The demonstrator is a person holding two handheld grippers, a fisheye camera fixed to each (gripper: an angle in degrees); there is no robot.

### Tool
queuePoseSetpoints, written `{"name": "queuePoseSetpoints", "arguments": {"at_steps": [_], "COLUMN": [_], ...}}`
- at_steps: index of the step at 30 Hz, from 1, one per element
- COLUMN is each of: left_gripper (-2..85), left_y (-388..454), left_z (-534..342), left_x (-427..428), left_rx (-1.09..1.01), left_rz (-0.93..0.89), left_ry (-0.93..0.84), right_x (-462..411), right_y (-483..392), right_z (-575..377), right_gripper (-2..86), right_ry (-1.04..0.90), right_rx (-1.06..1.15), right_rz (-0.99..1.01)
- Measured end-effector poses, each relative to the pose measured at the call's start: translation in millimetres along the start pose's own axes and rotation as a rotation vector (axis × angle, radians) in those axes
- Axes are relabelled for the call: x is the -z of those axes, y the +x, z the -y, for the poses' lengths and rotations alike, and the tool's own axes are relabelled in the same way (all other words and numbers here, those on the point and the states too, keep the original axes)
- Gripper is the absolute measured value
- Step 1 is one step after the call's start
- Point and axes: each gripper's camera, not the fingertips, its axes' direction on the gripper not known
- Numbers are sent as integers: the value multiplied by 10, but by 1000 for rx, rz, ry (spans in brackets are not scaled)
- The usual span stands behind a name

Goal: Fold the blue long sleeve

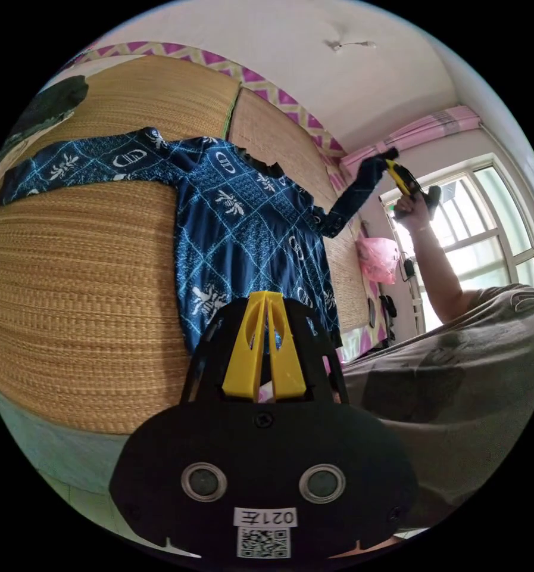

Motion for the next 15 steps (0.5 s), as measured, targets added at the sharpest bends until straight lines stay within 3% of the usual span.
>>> {"name": "queuePoseSetpoints", "arguments": {"at_steps": [3,8,11,15], "left_gripper": [-9,-9,-9,-9], "left_y": [-328,-736,-1015,-1442], "left_z": [-136,-424,-574,-667], "left_x": [411,1057,1357,1583], "left_rx": [20,62,99,145], "left_rz": [69,148,184,207], "left_ry": [2,19,24,34], "right_x": [-1264,-3390,-4000,-4034], "right_y": [-687,-1363,-1538,-1704], "right_z": [-42,-458,-710,-696], "right_gripper": [11,17,28,51], "right_ry": [-118,-392,-514,-516], "right_rx": [46,123,204,205], "right_rz": [-20,-220,-284,-230]}}
